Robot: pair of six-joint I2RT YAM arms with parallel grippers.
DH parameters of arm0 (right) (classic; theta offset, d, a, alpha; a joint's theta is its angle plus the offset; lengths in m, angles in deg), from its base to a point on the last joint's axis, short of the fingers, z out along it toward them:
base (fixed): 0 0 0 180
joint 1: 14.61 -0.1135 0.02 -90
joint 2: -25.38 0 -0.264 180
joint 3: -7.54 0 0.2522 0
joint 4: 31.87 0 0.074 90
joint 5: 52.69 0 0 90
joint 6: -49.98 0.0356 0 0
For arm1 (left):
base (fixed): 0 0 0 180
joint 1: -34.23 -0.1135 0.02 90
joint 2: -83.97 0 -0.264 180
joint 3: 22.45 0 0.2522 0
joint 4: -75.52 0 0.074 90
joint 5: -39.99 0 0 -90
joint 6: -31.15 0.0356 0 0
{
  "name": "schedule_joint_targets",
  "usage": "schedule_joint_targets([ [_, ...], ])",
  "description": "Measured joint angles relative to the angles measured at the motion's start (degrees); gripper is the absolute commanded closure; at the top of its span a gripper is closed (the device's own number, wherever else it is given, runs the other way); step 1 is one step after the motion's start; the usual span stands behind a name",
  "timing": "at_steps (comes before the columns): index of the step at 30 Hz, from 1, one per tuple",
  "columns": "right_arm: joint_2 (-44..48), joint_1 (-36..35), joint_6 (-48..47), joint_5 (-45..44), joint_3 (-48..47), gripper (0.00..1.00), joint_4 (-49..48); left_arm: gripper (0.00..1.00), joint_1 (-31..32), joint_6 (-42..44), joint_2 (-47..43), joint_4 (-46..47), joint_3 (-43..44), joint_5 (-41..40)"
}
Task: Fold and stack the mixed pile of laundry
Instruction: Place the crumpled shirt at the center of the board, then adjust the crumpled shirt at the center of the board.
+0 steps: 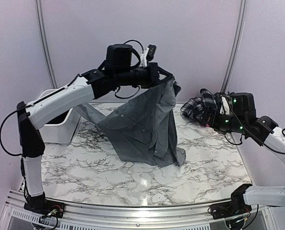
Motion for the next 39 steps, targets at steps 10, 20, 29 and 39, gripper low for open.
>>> schedule_joint_targets([
  [10,0.94,1.29,1.55,-12.63,0.02,0.01,8.13,1.00,17.92,13.05,16.44,-6.54,13.94,1.90],
  [20,2.47,3.04,2.97,-17.42,0.02,0.01,11.80,0.61,21.66,19.78,20.35,-12.35,12.68,1.84],
  [29,-4.92,3.10,-0.46,-5.73,0.22,0.04,5.35,0.01,14.08,19.56,3.26,-15.69,-15.02,-4.42],
  [39,-12.50,0.57,-6.54,8.31,0.35,0.05,0.00,0.01,-5.60,5.75,-25.00,-19.06,-34.49,-35.26],
])
